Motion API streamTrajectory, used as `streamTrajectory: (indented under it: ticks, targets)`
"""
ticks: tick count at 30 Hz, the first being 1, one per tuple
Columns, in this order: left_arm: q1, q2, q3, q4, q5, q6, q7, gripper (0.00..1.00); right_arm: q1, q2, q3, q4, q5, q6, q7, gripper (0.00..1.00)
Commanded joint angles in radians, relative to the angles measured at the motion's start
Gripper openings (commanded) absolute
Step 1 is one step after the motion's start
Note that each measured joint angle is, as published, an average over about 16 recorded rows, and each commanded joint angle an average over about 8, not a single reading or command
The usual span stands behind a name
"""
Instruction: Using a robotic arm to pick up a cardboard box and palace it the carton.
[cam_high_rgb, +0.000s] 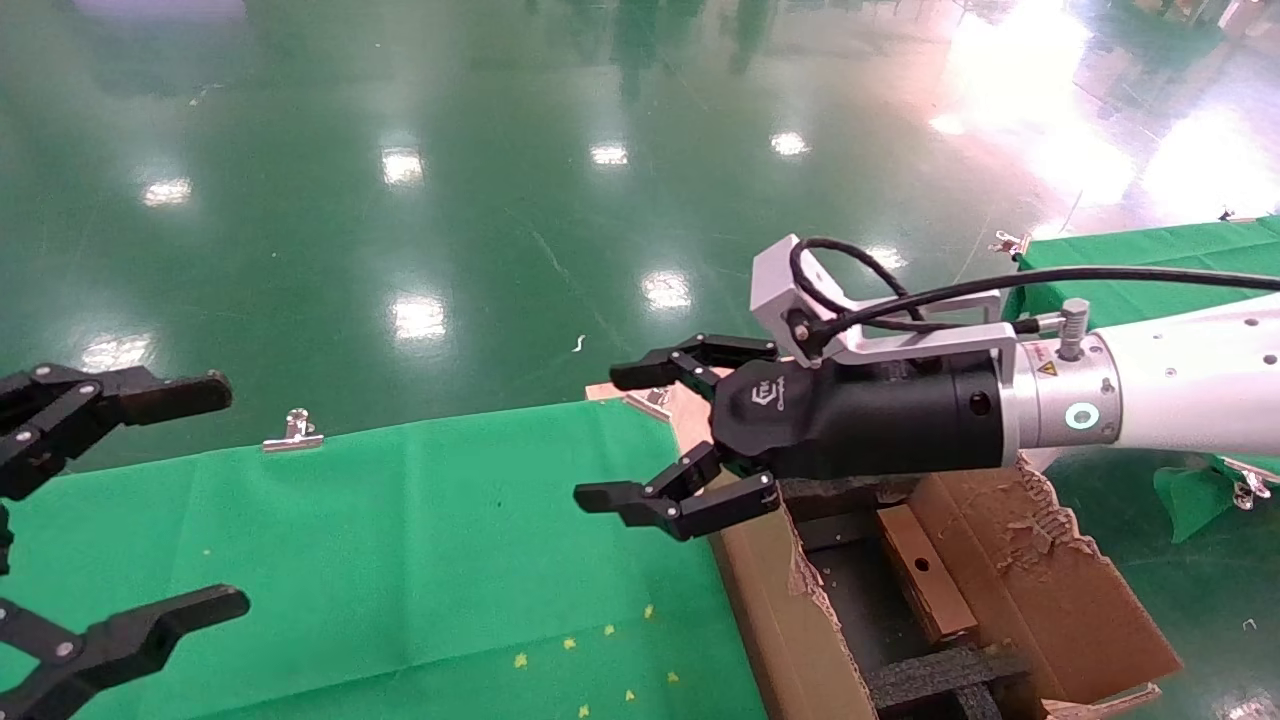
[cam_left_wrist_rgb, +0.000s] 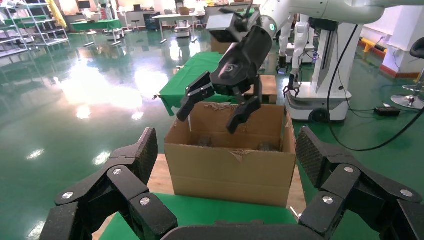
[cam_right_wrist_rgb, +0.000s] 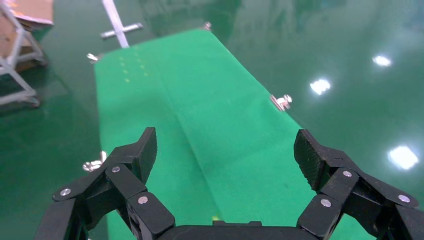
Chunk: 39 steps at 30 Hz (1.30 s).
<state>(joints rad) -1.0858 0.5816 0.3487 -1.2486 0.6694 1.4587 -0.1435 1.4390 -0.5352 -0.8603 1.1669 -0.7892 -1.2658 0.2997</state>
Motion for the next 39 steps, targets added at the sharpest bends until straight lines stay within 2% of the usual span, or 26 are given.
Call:
streamTrajectory:
  ticks: [1,28,33,39]
  targets:
    - [0.000,0.000,0.000,0.000,0.000,0.000,0.000,1.00,-0.026,-0.005,0.042,0.008,0.004,-0.016,-0.008,1.00]
    - [0.000,0.000,0.000,0.000,0.000,0.000,0.000,1.00,-0.367,-0.076,0.586,0.118,0.059,-0.232,-0.112,1.00]
    - [0.000,0.000,0.000,0.000,0.000,0.000,0.000,1.00,-0.393,-0.082,0.626,0.126,0.064,-0.248,-0.119,1.00]
    - [0.000,0.000,0.000,0.000,0.000,0.000,0.000,1.00,-0.385,-0.081,0.613,0.124,0.065,-0.243,-0.118,1.00]
